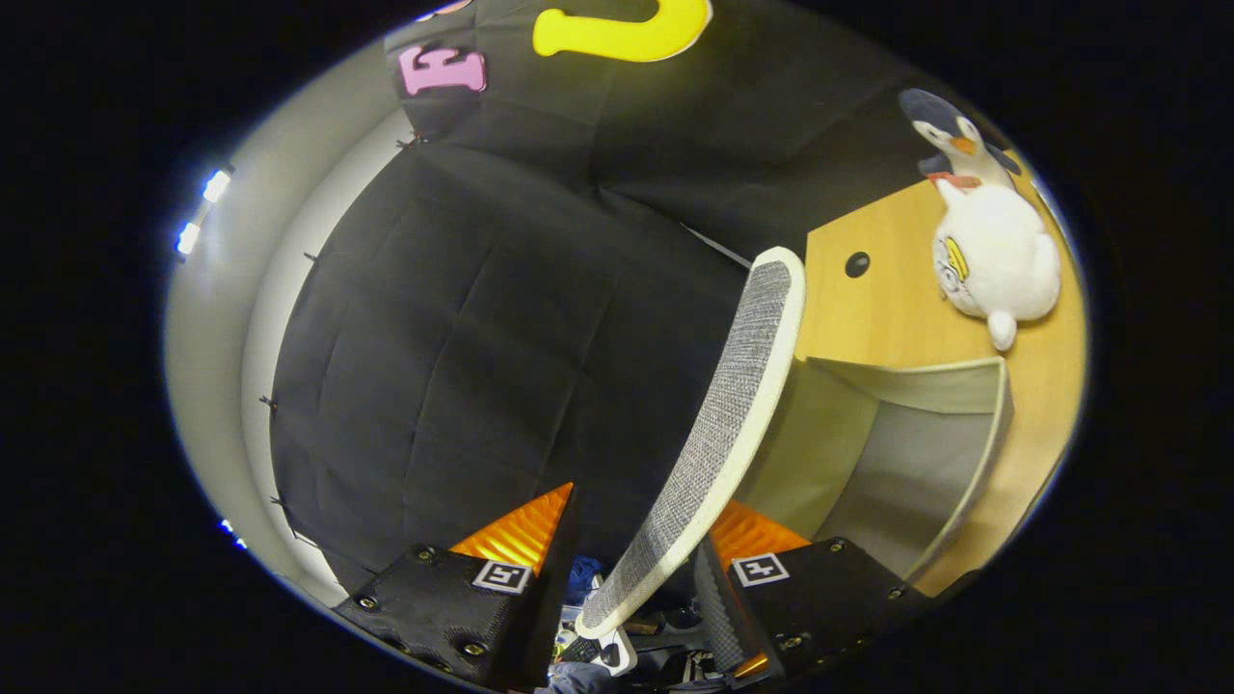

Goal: Open the storage box then place both shoes into the box .Put the left shoe in first, then the right shoe, with the right side of both shoes facing outward in a uniform manner.

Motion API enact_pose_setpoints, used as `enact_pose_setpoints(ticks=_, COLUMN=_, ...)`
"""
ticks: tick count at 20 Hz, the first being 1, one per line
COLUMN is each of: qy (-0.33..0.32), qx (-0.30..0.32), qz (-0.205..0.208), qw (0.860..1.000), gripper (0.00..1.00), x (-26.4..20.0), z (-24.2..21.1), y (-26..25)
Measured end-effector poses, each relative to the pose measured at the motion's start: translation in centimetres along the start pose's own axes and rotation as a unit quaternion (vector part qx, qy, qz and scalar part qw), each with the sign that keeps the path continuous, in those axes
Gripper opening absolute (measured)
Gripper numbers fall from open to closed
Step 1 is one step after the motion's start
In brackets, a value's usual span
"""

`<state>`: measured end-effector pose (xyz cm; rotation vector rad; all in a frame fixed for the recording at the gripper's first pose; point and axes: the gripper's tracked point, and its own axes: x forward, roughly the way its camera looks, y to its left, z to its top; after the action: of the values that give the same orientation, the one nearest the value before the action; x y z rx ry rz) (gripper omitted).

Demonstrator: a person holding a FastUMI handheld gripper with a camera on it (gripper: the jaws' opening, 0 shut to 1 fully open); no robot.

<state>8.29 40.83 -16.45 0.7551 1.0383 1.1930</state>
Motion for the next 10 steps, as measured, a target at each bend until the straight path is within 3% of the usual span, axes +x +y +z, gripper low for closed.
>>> enact_pose_setpoints(ticks=10, qy=0.064, qx=-0.037, qz=-0.045, qw=0.996, gripper=0.61, x=15.2, z=-1.1, y=2.0)
